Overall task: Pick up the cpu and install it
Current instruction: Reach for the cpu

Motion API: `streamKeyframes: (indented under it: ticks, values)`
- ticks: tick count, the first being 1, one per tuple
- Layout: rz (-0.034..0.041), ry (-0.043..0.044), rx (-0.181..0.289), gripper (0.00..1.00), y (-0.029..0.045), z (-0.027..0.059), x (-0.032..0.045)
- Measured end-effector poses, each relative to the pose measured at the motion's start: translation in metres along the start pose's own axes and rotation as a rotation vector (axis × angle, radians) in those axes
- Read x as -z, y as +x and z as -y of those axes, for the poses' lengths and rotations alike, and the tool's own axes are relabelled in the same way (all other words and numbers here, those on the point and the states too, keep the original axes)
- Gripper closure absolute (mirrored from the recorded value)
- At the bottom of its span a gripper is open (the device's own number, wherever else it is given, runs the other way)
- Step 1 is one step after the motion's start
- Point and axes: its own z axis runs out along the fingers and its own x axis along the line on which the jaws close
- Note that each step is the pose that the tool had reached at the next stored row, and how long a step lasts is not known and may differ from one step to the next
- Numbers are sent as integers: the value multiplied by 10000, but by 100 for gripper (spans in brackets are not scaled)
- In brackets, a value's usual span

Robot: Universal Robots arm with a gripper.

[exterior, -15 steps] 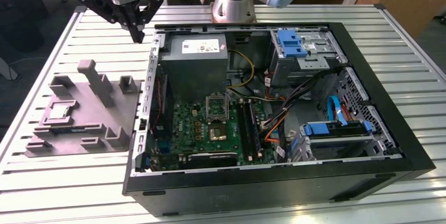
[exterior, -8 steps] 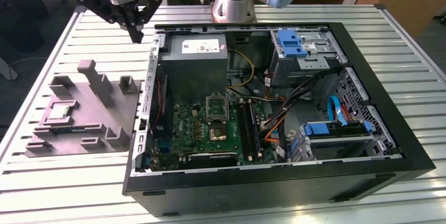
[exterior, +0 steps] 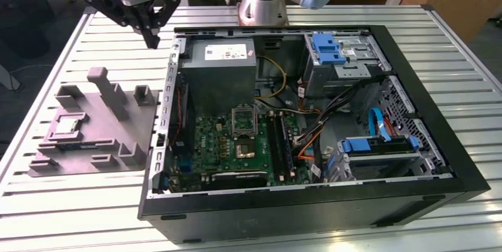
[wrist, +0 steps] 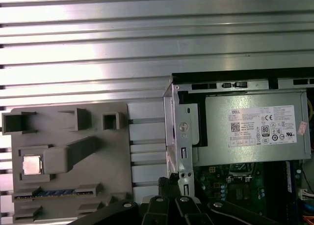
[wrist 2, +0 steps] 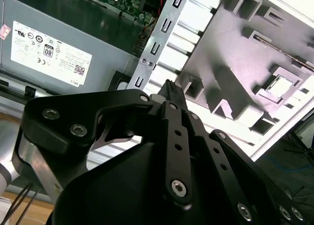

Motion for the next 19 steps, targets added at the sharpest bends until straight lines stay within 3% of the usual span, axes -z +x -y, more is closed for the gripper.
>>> streamKeyframes:
  ticks: [19]
  values:
    - [1,-1,0,89,60,5,-2]
